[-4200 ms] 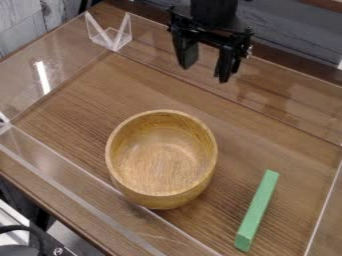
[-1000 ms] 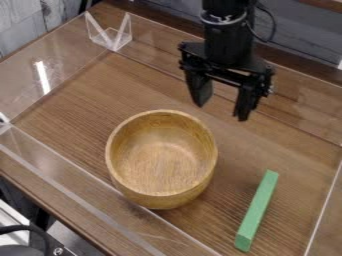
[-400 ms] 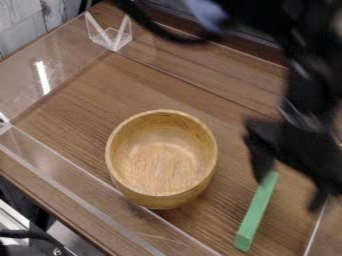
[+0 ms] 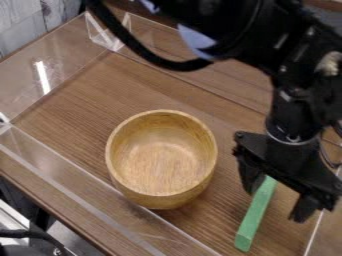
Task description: Put the green block in the brown bowl
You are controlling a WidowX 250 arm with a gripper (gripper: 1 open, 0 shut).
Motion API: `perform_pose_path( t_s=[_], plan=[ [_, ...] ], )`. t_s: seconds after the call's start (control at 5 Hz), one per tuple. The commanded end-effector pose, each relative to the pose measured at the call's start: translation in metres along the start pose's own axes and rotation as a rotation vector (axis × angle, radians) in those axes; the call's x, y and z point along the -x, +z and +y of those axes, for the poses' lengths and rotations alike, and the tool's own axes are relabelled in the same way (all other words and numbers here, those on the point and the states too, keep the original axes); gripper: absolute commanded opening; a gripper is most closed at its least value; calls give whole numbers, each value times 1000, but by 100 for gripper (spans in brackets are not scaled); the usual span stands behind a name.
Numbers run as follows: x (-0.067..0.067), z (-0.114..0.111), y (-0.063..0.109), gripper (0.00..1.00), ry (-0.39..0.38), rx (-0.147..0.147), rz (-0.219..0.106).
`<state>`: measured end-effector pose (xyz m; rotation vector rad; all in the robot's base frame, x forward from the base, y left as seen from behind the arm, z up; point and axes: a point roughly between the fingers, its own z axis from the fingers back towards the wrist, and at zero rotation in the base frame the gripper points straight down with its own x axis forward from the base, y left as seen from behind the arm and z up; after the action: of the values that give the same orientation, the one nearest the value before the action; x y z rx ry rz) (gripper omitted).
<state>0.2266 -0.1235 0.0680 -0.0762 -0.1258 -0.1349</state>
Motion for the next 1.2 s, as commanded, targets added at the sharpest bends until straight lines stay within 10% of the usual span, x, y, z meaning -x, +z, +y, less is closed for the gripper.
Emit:
perform_pose_path(
  t_s=[0.0, 1.0],
  plan=[
    [-7, 5, 2, 100, 14, 16, -26],
    [-14, 17, -12, 100, 72, 36, -17]
  ],
)
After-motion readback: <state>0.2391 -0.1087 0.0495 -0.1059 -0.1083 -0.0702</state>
